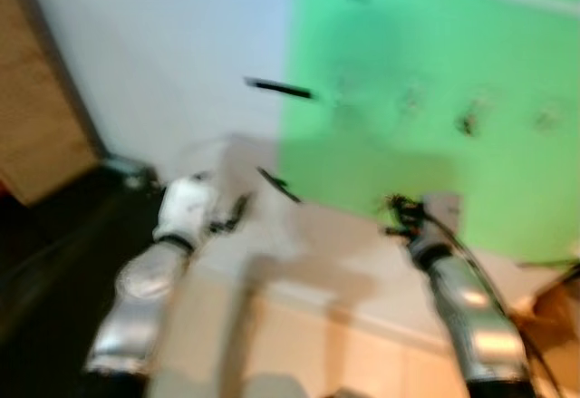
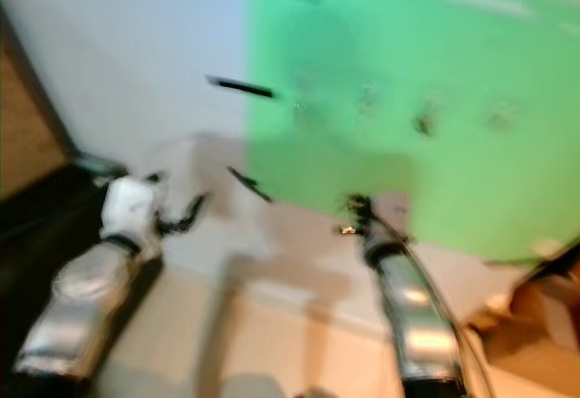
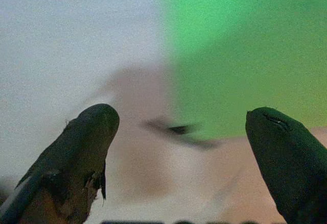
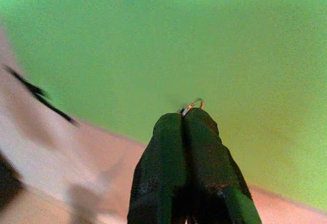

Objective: Hang keys on a hook

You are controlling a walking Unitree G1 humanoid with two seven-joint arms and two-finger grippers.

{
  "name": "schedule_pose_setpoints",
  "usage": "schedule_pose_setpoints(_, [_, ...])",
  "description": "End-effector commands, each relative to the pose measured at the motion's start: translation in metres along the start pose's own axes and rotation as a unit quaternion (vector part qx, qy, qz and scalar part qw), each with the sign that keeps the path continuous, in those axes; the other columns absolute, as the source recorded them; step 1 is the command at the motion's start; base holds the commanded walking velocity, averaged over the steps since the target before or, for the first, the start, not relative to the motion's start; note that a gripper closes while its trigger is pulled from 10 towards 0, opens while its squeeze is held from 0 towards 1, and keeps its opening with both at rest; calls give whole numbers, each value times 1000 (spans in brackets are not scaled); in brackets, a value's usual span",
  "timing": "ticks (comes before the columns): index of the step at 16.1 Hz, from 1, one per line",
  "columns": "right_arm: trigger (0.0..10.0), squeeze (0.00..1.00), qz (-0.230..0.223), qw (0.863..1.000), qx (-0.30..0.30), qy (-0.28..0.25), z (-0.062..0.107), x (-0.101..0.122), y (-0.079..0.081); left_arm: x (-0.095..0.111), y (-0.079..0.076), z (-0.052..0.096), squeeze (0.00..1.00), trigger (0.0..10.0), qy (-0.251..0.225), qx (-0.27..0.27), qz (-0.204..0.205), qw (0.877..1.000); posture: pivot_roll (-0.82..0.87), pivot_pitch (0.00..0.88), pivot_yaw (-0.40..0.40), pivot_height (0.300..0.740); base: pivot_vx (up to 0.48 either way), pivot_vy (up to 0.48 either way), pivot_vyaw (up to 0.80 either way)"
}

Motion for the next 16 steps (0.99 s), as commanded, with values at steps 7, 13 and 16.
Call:
schedule_pose_setpoints(7, [10000,0,-32,992,113,-55,-4,31,47,-1,15,7,133,10000,11,-11,-32,999,-59,0,27,740,0,-400,0])
schedule_pose_setpoints(13, [10000,0,-51,992,98,-68,-5,37,46,9,15,9,125,10000,-8,-11,-14,1000,-47,0,16,740,0,0,0])
schedule_pose_setpoints(16, [10000,0,-45,997,32,-51,0,22,26,12,8,7,161,10000,-20,-15,3,1000,-55,0,16,740,101,0,0])
Point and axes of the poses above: a point about 5 cm out from each wrist's last joint towards the gripper, its own z axis pointing back from the gripper into the wrist, its own x axis along the axis of the wrist's last joint, y = z × x, the point moved 6 cm from there along -z, pointing out of the wrist towards the gripper, and after that the axes turned 1 degree about -z, right-handed, at the moved point
